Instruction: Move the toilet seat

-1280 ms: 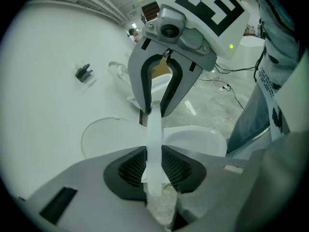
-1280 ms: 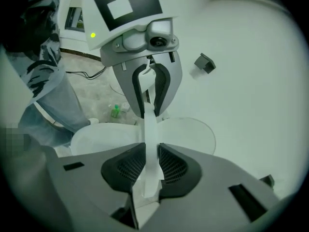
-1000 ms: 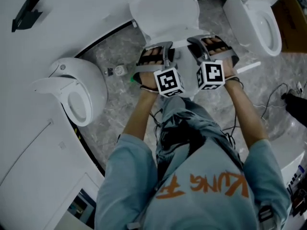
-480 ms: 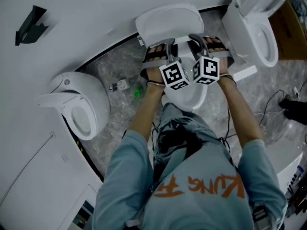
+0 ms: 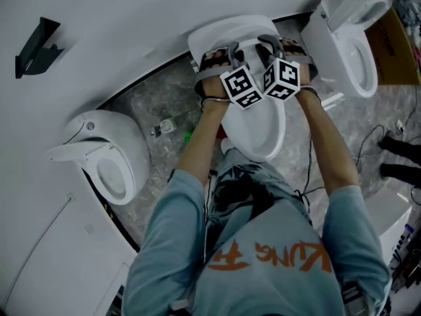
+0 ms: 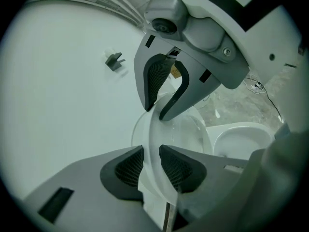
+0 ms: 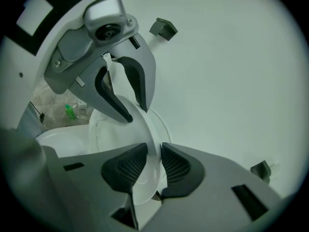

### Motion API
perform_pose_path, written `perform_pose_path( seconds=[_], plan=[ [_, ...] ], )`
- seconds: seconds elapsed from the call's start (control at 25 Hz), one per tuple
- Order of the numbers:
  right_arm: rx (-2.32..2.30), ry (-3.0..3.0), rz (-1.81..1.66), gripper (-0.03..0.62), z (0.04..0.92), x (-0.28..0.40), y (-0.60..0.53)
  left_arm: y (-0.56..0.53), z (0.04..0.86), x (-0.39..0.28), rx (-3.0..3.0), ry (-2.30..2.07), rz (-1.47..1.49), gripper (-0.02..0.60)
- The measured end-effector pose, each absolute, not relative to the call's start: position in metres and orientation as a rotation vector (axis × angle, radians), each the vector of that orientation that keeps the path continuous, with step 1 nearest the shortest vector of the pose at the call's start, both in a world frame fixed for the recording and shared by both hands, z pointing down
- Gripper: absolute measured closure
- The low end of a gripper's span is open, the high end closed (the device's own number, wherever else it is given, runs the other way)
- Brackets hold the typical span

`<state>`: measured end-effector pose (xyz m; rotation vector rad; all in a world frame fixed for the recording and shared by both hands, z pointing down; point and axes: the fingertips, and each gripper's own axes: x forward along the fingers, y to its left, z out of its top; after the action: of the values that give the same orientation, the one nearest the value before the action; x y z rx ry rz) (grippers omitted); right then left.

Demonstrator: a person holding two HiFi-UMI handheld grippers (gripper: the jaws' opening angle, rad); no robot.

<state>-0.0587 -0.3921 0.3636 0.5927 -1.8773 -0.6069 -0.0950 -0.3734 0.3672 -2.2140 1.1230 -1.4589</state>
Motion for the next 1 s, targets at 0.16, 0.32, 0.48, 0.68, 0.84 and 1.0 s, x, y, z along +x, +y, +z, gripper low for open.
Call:
perform_pose_path(
  seconds=[0.16,0.32,0.48,0.68,0.84,1.0],
  plan=[
    [0.594,-1.867,-0.575,0.511,0.368,-0.065,-0.410,-0.391,0.372,-0.101,-2.246,1.115,-1.447,0.477],
    [0.596,-1.863,-0.547,0.511,0.371,-0.071,-0.424,-0.405,0.376,-0.106,-2.267,1.126,-1.428,0.476],
    [0.627,-1.876,-0.535,0.510,0.374,-0.073,-0.432,-0.413,0.379,-0.108,-2.292,1.133,-1.409,0.474],
    [0.611,-1.893,-0.523,0.508,0.373,-0.074,-0.436,-0.416,0.377,-0.110,-2.332,1.140,-1.367,0.474],
    [0.772,-1.989,-0.371,0.496,0.356,-0.062,-0.430,-0.406,0.370,-0.113,-2.462,1.212,-1.323,0.476],
    [0.984,-2.223,-0.158,0.512,0.324,-0.042,-0.401,-0.380,0.308,-0.119,-2.511,1.474,-1.102,0.476]
  ],
)
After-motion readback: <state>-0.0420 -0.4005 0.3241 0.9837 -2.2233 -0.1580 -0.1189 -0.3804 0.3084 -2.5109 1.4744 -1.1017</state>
